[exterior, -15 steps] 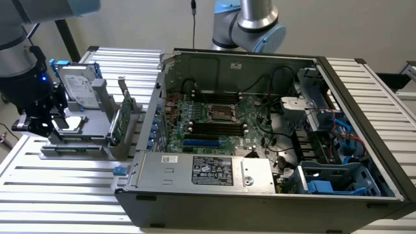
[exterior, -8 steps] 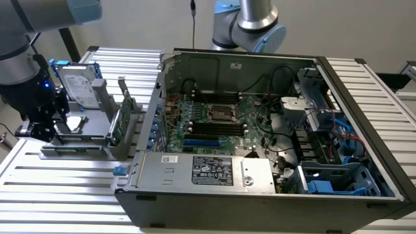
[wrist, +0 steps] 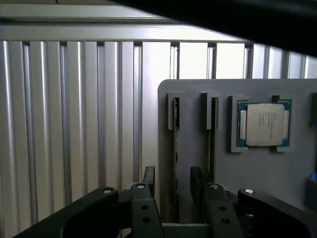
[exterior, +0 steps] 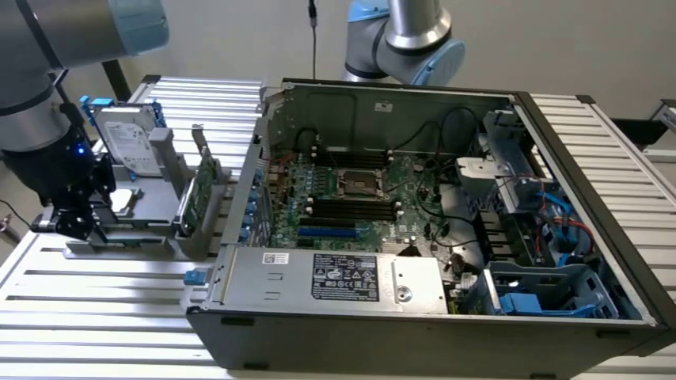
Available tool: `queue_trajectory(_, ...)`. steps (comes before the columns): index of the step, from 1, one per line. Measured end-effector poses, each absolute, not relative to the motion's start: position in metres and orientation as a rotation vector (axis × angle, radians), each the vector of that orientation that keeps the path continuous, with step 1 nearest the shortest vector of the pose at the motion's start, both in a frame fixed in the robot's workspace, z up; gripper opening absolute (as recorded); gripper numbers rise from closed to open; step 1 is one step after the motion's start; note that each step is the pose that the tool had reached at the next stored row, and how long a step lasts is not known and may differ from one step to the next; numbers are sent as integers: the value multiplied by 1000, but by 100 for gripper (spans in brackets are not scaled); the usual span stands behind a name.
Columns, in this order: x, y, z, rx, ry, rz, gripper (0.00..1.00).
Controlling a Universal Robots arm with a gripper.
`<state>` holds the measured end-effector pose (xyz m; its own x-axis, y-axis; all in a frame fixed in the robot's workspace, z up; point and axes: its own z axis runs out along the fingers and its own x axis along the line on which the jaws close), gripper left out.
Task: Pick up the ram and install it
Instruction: 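Pick up the ram and move it above insertion slot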
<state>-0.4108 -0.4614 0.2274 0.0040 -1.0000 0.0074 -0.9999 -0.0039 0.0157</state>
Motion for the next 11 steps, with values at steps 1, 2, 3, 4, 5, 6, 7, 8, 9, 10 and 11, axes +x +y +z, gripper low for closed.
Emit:
queue_trajectory(1,-411,-461,226,2214,-2206,-9,42)
queue_trajectory(2,-411,-461,224,2214,-2205,-9,42)
queue_trajectory(3,-411,-461,222,2214,-2205,-9,42)
queue_trajectory(4,-411,-461,220,2214,-2205,-9,42)
queue_trajectory(5,-411,-461,218,2214,-2205,-9,42)
queue_trajectory(6,-411,-461,217,2215,-2205,-9,42)
queue_trajectory(7,-411,-461,215,2215,-2205,-9,42)
queue_trajectory(8,-411,-461,213,2215,-2204,-9,42)
queue_trajectory(9,-411,-461,211,2216,-2204,-9,42)
queue_trajectory(10,-411,-461,209,2216,-2204,-9,42)
queue_trajectory(11,-411,-461,207,2217,-2203,-9,42)
